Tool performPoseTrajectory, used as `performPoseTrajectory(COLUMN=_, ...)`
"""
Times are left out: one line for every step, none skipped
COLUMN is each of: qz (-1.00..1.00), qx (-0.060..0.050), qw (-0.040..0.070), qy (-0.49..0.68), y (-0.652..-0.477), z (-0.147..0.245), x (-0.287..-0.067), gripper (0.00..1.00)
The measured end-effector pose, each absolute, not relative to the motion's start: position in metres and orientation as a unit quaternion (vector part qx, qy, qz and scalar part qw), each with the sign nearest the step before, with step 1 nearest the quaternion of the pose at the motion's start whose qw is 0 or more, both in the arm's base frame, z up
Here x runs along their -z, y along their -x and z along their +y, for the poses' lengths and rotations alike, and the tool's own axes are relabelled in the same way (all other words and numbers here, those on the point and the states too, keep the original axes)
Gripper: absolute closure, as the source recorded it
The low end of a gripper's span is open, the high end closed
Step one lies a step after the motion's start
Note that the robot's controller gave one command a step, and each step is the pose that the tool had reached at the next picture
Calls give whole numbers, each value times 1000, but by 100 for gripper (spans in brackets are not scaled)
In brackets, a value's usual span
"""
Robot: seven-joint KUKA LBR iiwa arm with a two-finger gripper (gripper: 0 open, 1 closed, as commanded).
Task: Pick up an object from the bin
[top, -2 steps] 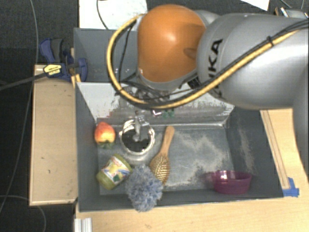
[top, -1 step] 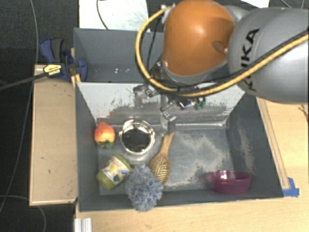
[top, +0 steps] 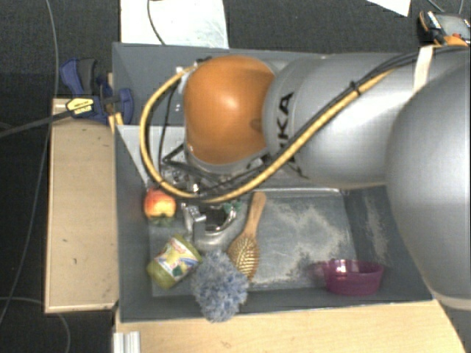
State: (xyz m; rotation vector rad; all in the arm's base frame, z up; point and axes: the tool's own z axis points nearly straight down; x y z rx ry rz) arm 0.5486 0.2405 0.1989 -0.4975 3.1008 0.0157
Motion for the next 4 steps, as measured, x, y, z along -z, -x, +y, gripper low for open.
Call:
performPoseTrajectory(qz=975, qx=-1, qw=8, qy=220, y=-535, z=200, x=-228, gripper=0)
performPoseTrajectory(qz=976, qx=-1, qw=14, qy=217, y=-542, z=204, x=-216, gripper=0)
performPoseTrajectory(qz=984, qx=-2, qw=13, qy=179, y=-571, z=211, x=-295, gripper=0)
performPoseTrajectory(qz=986, qx=-3, qw=11, qy=165, y=-562, z=218, x=-210, gripper=0)
